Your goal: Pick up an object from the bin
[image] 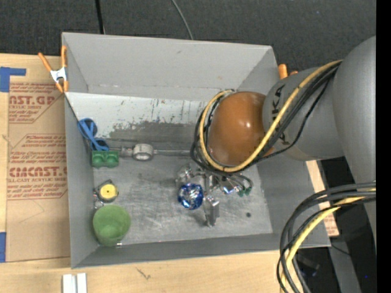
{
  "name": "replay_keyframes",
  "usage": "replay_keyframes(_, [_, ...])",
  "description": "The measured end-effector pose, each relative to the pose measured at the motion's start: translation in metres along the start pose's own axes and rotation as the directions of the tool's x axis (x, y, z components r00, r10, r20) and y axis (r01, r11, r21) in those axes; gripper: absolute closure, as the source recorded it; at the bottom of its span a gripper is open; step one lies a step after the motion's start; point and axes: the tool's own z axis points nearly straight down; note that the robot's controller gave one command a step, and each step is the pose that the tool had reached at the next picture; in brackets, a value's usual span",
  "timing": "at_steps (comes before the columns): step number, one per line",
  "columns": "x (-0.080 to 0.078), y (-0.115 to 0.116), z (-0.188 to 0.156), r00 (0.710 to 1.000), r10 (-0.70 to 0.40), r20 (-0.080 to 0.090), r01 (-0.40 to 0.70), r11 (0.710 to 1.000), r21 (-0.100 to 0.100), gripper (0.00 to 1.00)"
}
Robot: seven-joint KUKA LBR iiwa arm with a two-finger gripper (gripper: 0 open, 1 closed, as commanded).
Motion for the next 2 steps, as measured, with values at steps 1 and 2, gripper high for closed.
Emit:
replay_keyframes(1, [-0.002,0.002,-0.001,1.000,-0.001,0.004,0.001,1.000,-0.001,1.00])
replay_keyframes(2, [-0.007,0.013,-0.160,1.000,0.021,0.012,-0.021,1.000,0.003,1.00])
